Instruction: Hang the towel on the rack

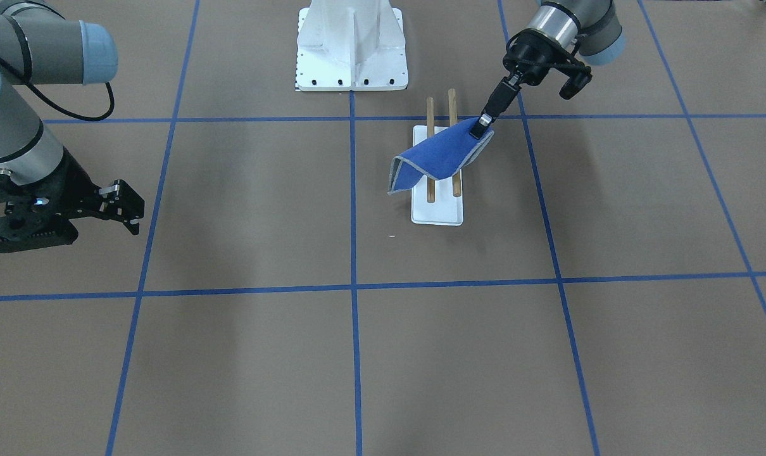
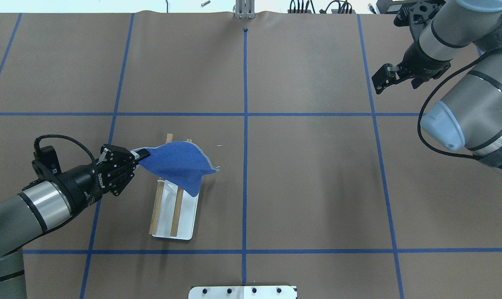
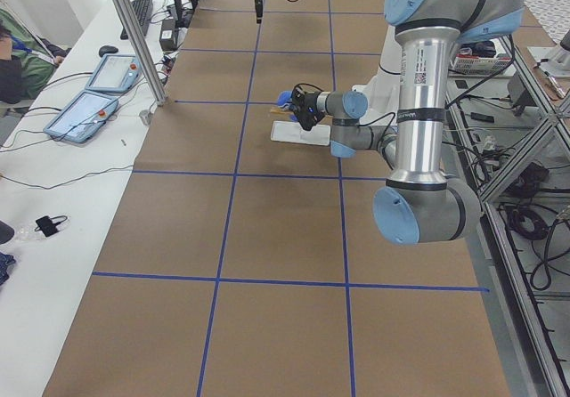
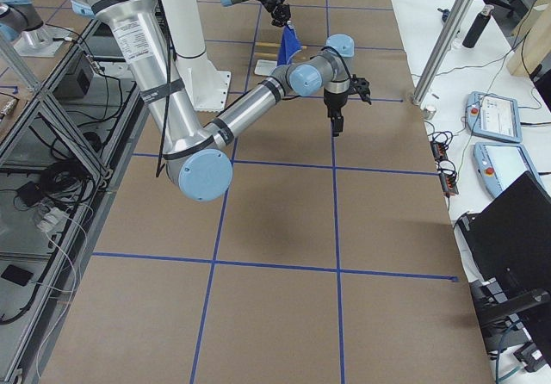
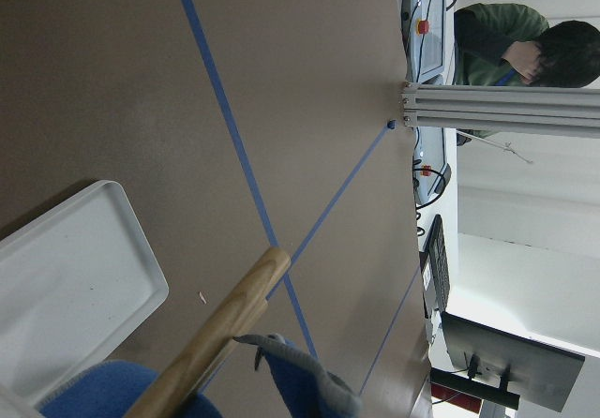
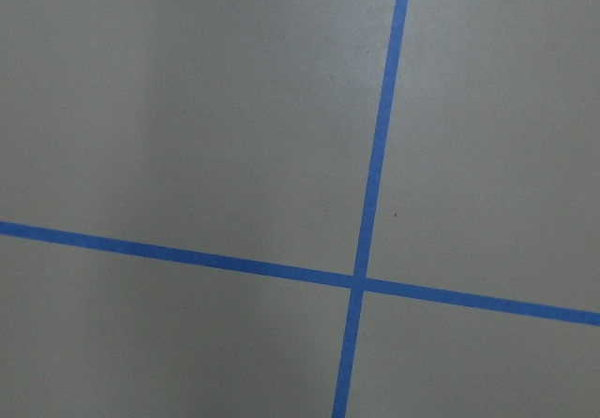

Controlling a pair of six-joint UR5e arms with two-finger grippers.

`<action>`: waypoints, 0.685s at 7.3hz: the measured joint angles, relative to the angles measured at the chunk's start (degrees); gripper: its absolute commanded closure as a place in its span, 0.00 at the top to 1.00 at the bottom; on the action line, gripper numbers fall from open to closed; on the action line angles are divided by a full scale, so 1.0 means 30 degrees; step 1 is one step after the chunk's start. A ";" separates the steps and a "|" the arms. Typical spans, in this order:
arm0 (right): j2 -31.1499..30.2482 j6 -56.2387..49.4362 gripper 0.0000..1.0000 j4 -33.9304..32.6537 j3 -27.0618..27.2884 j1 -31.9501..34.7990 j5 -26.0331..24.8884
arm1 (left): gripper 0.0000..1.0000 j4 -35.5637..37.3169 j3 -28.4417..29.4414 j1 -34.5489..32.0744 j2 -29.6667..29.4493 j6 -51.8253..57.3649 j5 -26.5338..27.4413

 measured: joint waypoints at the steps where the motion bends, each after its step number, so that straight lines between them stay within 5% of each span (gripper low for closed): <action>1: 0.0015 0.0007 1.00 0.0000 -0.0004 -0.0007 0.0000 | 0.00 -0.0105 0.0177 -0.0073 0.0054 0.0006 0.0013; 5: 0.0096 0.0026 1.00 0.0000 -0.0009 -0.0032 -0.0012 | 0.00 -0.0652 0.0937 -0.0538 0.0338 0.0009 0.0030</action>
